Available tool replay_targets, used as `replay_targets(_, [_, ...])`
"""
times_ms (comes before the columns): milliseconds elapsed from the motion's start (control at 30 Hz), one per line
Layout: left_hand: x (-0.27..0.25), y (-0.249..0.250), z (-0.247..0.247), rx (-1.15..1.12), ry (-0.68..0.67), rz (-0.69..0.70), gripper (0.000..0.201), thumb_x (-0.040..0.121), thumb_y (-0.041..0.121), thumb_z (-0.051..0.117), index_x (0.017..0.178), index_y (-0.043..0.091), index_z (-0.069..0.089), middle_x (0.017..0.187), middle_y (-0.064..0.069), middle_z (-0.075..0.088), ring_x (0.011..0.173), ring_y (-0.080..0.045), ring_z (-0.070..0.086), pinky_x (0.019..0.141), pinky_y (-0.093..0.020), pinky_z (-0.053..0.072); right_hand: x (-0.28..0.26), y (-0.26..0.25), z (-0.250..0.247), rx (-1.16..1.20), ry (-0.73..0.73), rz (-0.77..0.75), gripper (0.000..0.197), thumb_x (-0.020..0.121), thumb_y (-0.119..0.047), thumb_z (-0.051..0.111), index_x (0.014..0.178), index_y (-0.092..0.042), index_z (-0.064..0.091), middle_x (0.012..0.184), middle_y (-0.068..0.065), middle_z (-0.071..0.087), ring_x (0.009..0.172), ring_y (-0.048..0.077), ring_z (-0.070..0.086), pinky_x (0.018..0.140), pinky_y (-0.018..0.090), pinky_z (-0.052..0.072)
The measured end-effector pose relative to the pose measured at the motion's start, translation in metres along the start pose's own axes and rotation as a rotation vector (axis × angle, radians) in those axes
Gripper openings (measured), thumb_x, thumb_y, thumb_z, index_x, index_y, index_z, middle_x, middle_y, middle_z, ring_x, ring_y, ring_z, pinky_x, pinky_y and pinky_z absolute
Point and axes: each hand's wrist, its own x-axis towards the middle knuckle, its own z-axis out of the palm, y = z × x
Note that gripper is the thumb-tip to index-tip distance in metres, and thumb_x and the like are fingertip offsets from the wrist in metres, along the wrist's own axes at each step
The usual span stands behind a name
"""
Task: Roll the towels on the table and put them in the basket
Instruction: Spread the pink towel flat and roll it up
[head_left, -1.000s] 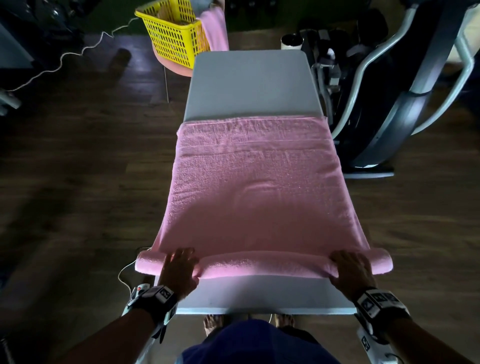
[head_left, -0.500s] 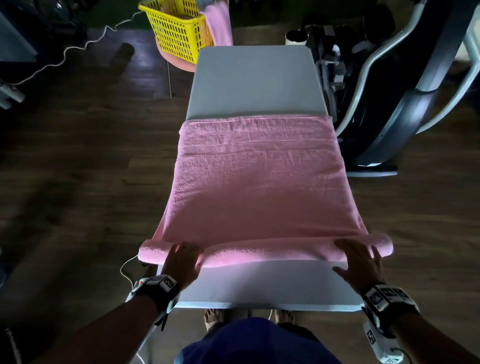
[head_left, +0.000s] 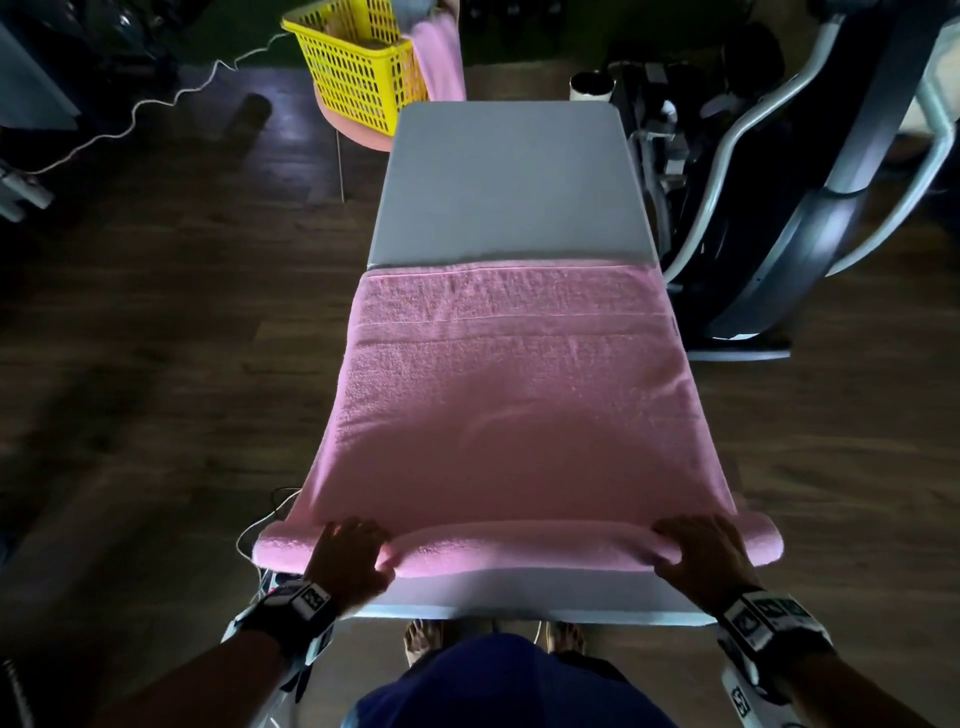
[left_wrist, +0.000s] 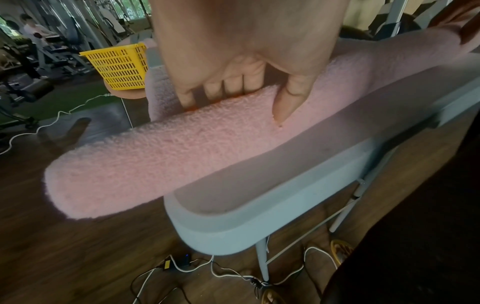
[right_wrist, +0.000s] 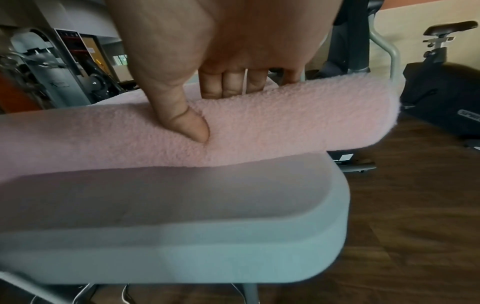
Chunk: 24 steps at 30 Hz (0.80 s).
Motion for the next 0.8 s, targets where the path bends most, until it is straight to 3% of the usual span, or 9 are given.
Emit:
replay_targets(133, [0.010, 0.011, -0.009, 0.006, 0.040, 0.002, 0.040, 0.073, 0.045, 0.040, 0.075, 0.019, 0.071, 0.075, 0.002, 0.069, 0.068, -0.021, 0.067, 0.061, -0.036, 0.054, -0.001, 0.001, -0.008, -0.065, -0.065, 0.036, 0.040, 0.086, -0.059, 0.045, 0.110, -0.034, 0.067, 0.113, -0.014, 0.066, 0.110, 0.013, 0.058, 0.102, 0.036, 0.033])
replay_targets(200, [0.015, 0.011, -0.013, -0.049, 0.059, -0.083, 0.045, 0.082, 0.036, 0.039, 0.103, 0.009, 0.068, 0.097, -0.008, 0.071, 0.085, -0.027, 0.067, 0.073, -0.037, 0.053, 0.002, -0.004, -0.011, -0.032, 0.027, 0.031, 0.054, 0.089, -0.050, 0.022, 0.116, -0.031, 0.065, 0.119, -0.008, 0.065, 0.112, 0.018, 0.058, 0.105, 0.041, 0.031])
replay_targets(267, [0.015, 0.008, -0.008, -0.100, 0.044, -0.143, 0.050, 0.090, 0.039, 0.040, 0.121, 0.007, 0.062, 0.115, -0.011, 0.067, 0.103, -0.028, 0.064, 0.091, -0.039, 0.043, 0.003, -0.005, -0.011, 0.076, 0.119, 0.084, 0.059, 0.090, -0.048, 0.016, 0.132, -0.031, 0.053, 0.136, -0.010, 0.053, 0.126, 0.018, 0.048, 0.112, 0.041, 0.016])
replay_targets(367, [0.008, 0.001, 0.005, -0.018, -0.049, -0.001, 0.072, 0.074, 0.056, 0.066, 0.128, 0.009, 0.058, 0.126, -0.011, 0.062, 0.115, -0.029, 0.061, 0.101, -0.040, 0.027, -0.004, -0.007, -0.012, 0.069, -0.046, 0.095, 0.057, 0.092, -0.066, 0.034, 0.144, -0.044, 0.024, 0.142, -0.026, 0.022, 0.142, 0.010, 0.022, 0.111, 0.032, -0.007])
replay_targets(467, [0.009, -0.002, 0.006, -0.092, -0.190, -0.035, 0.082, 0.046, 0.042, 0.088, 0.118, 0.017, 0.058, 0.108, -0.007, 0.070, 0.099, -0.027, 0.067, 0.091, -0.038, 0.030, -0.012, -0.005, -0.010, 0.068, -0.029, 0.058, 0.061, 0.075, -0.041, 0.075, 0.131, -0.036, 0.052, 0.137, -0.009, 0.052, 0.131, 0.022, 0.045, 0.113, 0.049, 0.011])
replay_targets(533, [0.015, 0.000, -0.002, -0.059, -0.107, 0.029, 0.061, 0.055, 0.032, 0.083, 0.110, 0.025, 0.058, 0.097, 0.000, 0.070, 0.092, -0.026, 0.067, 0.086, -0.036, 0.031, -0.008, -0.005, -0.012, 0.075, -0.021, 0.074, 0.047, 0.073, -0.029, 0.077, 0.117, -0.037, 0.062, 0.120, -0.008, 0.064, 0.122, 0.023, 0.053, 0.109, 0.047, 0.021])
replay_targets(667, [0.035, 0.003, -0.018, 0.102, -0.194, -0.015, 0.049, 0.085, 0.048, 0.054, 0.132, 0.030, 0.052, 0.130, 0.007, 0.057, 0.125, -0.019, 0.046, 0.107, -0.038, 0.024, 0.009, -0.011, -0.036, -0.056, -0.149, 0.089, 0.044, 0.083, -0.061, 0.047, 0.122, -0.044, 0.058, 0.127, -0.020, 0.058, 0.125, 0.008, 0.047, 0.111, 0.041, 0.016])
replay_targets(733, [0.041, 0.001, -0.021, 0.032, -0.100, -0.027, 0.042, 0.090, 0.039, 0.051, 0.129, 0.023, 0.056, 0.130, 0.001, 0.058, 0.122, -0.023, 0.050, 0.104, -0.040, 0.032, 0.013, -0.010, -0.038, -0.025, -0.109, 0.076, 0.067, 0.079, -0.065, 0.018, 0.130, -0.040, 0.052, 0.138, -0.016, 0.050, 0.131, 0.011, 0.040, 0.114, 0.043, 0.012])
replay_targets(800, [0.039, -0.002, -0.017, -0.027, 0.008, -0.071, 0.037, 0.090, 0.032, 0.047, 0.116, 0.013, 0.064, 0.114, -0.007, 0.067, 0.104, -0.029, 0.064, 0.090, -0.041, 0.047, 0.013, -0.009, -0.032, 0.040, -0.057, 0.098, 0.066, 0.088, -0.061, 0.009, 0.141, -0.036, 0.041, 0.150, -0.012, 0.037, 0.138, 0.013, 0.031, 0.116, 0.045, 0.011])
